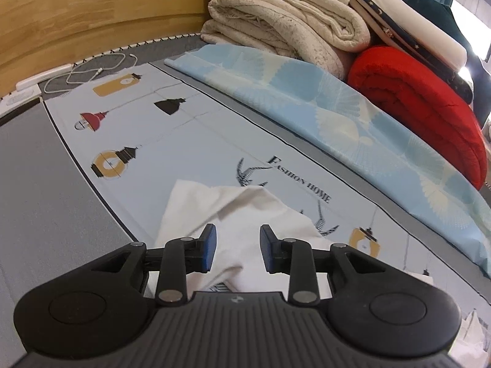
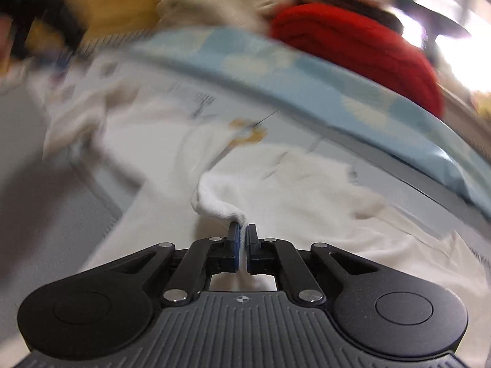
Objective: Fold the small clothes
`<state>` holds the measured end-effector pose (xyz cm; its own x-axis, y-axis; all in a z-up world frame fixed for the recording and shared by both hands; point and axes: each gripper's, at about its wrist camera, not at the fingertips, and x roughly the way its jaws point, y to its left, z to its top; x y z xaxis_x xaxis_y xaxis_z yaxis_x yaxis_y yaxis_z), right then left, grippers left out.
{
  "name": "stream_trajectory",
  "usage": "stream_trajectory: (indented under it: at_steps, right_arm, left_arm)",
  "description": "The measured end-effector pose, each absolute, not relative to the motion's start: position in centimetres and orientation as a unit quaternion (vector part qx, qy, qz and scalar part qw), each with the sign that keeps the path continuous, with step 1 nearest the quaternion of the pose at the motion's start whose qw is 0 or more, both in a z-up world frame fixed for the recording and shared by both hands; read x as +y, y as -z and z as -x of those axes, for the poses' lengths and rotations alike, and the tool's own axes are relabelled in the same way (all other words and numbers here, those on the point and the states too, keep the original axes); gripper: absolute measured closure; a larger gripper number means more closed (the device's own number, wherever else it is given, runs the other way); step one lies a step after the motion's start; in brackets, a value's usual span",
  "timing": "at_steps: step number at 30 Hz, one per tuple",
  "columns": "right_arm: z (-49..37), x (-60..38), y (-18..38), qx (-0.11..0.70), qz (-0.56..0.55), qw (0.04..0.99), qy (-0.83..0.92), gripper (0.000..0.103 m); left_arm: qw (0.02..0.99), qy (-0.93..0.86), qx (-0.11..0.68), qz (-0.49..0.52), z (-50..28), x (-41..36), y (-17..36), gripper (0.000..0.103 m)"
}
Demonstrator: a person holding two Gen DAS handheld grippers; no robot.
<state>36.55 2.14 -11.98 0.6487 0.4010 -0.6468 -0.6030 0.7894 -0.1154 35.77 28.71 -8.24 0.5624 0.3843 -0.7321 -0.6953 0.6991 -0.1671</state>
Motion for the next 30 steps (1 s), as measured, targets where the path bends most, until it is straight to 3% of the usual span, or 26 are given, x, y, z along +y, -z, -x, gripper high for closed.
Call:
stream_trajectory:
  at_steps: [8, 13, 19, 25, 30]
  right_arm:
    - [-39.2, -22.3, -4.9, 0.215, -0.157, 0.957, -0.112, 0.100]
    - [-38.3, -39.4, -10.4, 0.155, -0.184, 0.968, 0.068, 0.100]
    - [-40.2, -51.6, -11.9, 0.168, -0.180, 0.947, 0.207, 0.101]
    - [-41.3, -55.7, -9.6, 0.201, -0.185, 0.923, 0.270, 0.101]
    - [-40.3, -46.3, -9.6, 0.139, -0.135, 0.965, 0.175, 0.101]
  left_arm:
    - [0.863, -0.291, 0.346, 0.226, -36.8, 26.5, 7.7, 0.069]
    - [0.866, -0.281, 0.348, 0.223, -37.1, 25.4, 7.4, 0.069]
    - [0.868, -0.277, 0.349, 0.222, -37.4, 24.4, 7.2, 0.069]
    - [0.871, -0.266, 0.352, 0.217, -37.9, 23.7, 7.1, 0.069]
    - [0.872, -0.265, 0.351, 0.215, -38.1, 23.8, 7.0, 0.069]
